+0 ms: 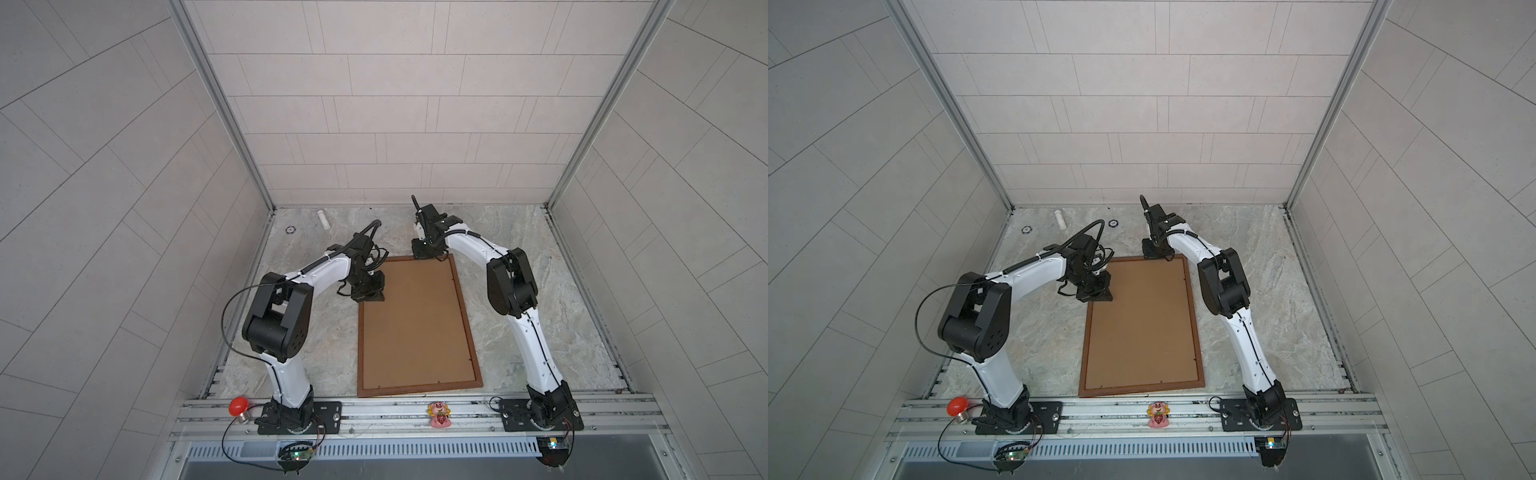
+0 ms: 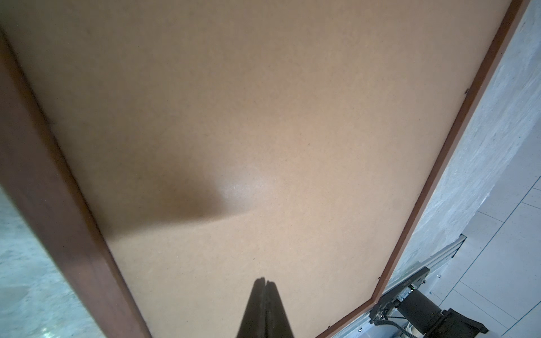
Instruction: Put the photo into the frame
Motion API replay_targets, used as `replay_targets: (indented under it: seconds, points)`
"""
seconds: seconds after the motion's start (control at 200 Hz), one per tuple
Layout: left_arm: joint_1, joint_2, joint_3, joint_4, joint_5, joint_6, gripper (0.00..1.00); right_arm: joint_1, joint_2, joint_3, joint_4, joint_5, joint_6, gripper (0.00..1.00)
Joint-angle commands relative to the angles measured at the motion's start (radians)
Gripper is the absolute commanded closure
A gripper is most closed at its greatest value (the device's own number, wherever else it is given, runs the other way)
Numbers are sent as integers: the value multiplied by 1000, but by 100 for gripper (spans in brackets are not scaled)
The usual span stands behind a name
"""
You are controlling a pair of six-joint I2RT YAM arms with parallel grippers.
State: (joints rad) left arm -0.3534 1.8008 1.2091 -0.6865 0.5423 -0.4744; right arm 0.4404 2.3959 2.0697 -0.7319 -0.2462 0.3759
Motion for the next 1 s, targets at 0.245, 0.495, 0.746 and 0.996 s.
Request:
replay_targets:
  seconds: [0.245, 0.495, 0.746, 0.996]
  points:
    - [5, 2, -7, -9, 5, 14, 100, 9, 31, -39, -27, 23, -15, 100]
    - [5, 9, -1, -10, 6, 14, 100, 15, 39, -49, -45, 36, -27, 100]
    - [7, 11, 8, -16, 4, 22, 100, 20, 60, -57, -83, 48, -32, 100]
    - [7, 15, 14, -20, 5, 28, 100, 20, 115, -7, -167, 56, -49, 100]
